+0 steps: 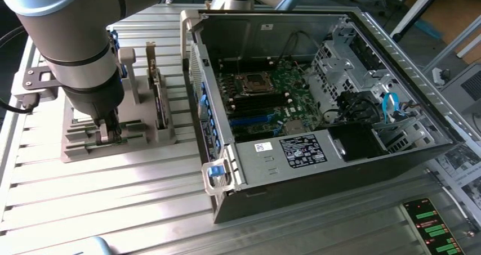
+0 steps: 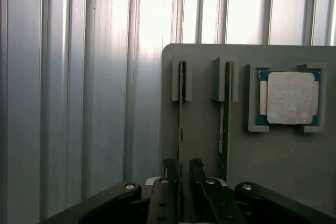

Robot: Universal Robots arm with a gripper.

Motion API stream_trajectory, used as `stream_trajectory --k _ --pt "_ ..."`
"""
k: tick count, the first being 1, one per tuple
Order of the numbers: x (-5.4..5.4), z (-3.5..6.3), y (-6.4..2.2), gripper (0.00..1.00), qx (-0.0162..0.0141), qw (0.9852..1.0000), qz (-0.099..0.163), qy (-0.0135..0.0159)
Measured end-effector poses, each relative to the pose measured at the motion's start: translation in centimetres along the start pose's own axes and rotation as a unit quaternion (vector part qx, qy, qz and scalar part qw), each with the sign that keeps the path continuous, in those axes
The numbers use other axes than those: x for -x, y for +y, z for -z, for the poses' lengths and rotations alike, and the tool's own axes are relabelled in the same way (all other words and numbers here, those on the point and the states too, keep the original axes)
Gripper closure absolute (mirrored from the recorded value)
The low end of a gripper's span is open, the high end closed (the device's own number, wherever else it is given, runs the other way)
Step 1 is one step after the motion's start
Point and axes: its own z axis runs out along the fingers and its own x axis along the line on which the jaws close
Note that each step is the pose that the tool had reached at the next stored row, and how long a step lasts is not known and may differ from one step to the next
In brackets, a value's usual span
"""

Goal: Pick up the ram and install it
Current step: 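Pick up the ram and move it above insertion slot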

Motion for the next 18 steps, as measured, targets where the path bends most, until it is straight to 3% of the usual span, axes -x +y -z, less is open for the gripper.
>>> stream_trajectory --k 18 --pt "-0.01 -0.21 -0.18 0.75 0.0 1.0 0.0 0.0001"
